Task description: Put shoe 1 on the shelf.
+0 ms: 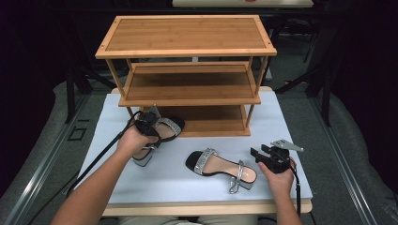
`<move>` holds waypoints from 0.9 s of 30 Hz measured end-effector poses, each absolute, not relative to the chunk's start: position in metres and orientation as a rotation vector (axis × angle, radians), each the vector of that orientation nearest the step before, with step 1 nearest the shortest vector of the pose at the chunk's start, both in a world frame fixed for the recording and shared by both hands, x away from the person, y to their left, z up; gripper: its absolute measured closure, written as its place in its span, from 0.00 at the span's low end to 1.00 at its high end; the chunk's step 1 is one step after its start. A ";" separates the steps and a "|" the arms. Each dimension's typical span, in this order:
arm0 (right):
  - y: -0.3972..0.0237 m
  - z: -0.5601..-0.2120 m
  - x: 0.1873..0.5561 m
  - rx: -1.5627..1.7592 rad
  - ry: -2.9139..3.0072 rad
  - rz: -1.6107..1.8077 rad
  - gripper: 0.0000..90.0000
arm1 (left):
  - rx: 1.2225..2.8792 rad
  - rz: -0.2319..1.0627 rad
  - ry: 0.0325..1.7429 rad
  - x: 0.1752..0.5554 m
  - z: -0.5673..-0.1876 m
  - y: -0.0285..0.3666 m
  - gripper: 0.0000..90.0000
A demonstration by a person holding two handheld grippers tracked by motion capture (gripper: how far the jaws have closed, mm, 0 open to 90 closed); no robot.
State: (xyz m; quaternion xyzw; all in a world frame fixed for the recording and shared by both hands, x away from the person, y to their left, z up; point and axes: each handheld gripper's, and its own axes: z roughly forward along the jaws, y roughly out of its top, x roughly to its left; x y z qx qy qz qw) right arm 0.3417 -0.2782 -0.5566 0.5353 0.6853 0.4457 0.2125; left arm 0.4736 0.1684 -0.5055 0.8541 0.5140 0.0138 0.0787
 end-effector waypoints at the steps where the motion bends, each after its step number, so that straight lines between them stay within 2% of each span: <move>1: -0.278 -0.557 0.342 1.485 1.906 1.242 0.49 | 2.555 0.045 1.538 0.474 -0.508 0.169 0.48; 2: -0.278 -0.557 0.342 1.490 1.889 1.220 0.49 | 2.555 0.054 1.527 0.473 -0.510 0.170 0.48; 3: -0.278 -0.557 0.342 1.484 1.895 1.237 0.49 | 2.650 0.040 1.299 0.481 -0.511 0.180 0.48; 5: -0.278 -0.557 0.342 1.489 1.898 1.230 0.49 | 2.634 0.036 1.286 0.479 -0.510 0.182 0.47; 6: -0.278 -0.557 0.342 1.488 1.894 1.237 0.49 | 2.449 0.003 1.595 0.465 -0.508 0.170 0.46; 7: -0.278 -0.557 0.342 1.486 1.896 1.237 0.49 | 2.446 0.004 1.593 0.463 -0.505 0.171 0.45; 14: -0.278 -0.557 0.342 1.488 1.893 1.237 0.49 | 2.508 0.074 1.409 0.442 -0.478 0.190 0.46; 21: -0.276 -0.557 0.342 1.480 1.881 1.254 0.49 | 2.423 0.100 1.271 0.408 -0.443 0.219 0.46; 27: -0.276 -0.557 0.342 1.480 1.881 1.253 0.49 | 2.408 0.103 1.213 0.387 -0.436 0.239 0.46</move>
